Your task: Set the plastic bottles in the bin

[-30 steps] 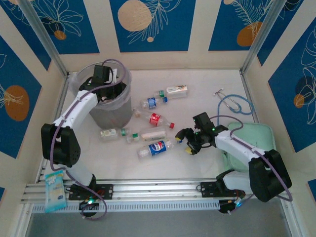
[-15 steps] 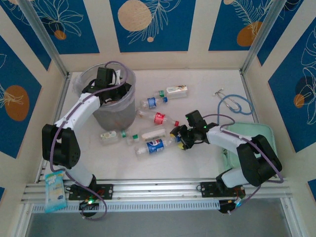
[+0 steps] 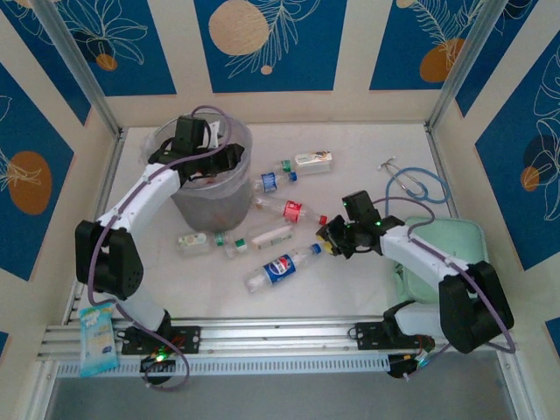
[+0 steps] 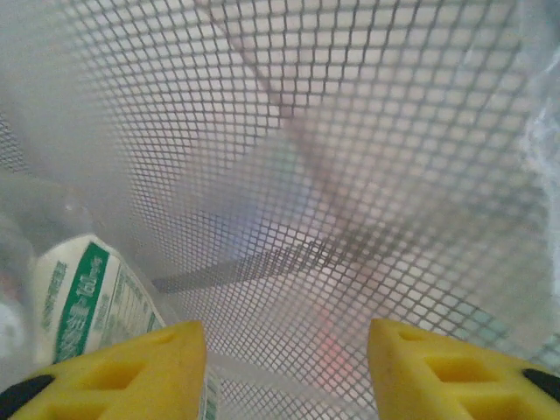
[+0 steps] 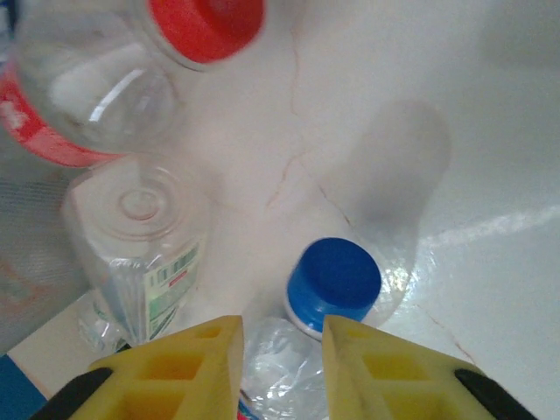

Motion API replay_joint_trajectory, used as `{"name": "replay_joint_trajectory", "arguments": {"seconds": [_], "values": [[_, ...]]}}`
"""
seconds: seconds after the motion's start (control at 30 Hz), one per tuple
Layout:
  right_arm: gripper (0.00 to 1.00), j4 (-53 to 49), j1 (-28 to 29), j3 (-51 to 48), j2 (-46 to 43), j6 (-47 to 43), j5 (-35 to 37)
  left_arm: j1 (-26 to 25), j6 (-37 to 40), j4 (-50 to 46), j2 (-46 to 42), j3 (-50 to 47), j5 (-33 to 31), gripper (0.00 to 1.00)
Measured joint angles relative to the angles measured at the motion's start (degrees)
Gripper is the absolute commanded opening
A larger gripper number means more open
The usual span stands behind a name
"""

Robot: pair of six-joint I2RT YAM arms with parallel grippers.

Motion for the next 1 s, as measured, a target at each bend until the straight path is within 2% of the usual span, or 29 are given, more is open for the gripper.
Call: {"name": "replay_joint_trajectory", "arguments": {"seconds": [0.07, 0.13, 0.23, 0.37, 0.43, 0.57, 0.83, 0.93, 1.0], "values": [[0.27, -1.1, -1.1, 0.5, -1.6, -1.1, 0.0, 0.0, 1.8, -2.1, 0.0, 2.3, -0.4, 0.65], [0.35, -2.4, -2.1, 1.6, -2.7, -2.1, 0.0, 0.0, 3.7, -4.1, -0.2, 4.9, -0.7, 0.73], [0.56, -4.0, -2.4, 3.0, -3.3, -3.2, -0.1, 0.0, 6.4, -6.3, -0.8, 8.1, -1.4, 0.83], [0.82, -3.5, -0.3, 2.2, -2.8, -1.9, -0.5, -0.1, 10.0, -9.3, -2.1, 11.4, -2.1, 0.88], [0.89, -2.3, 1.5, 1.2, -1.4, -0.2, -0.8, -0.2, 11.7, -10.7, -3.2, 12.4, -2.6, 0.89], [0.89, -0.5, 4.9, 0.5, 4.3, 2.5, -1.1, -0.2, 13.9, -13.4, -5.7, 13.4, -3.5, 0.91], [0.84, 4.1, 8.3, 0.5, 11.1, 5.7, -0.3, -0.2, 16.6, -17.2, -11.5, 13.6, -5.4, 0.92], [0.78, 5.5, 9.2, 0.7, 12.9, 6.3, 0.0, -0.2, 16.8, -17.4, -13.5, 13.0, -5.6, 0.92], [0.68, 5.0, 9.6, 1.1, 13.7, 6.7, 0.2, -0.2, 16.8, -17.6, -14.3, 12.6, -6.0, 0.92]]}}
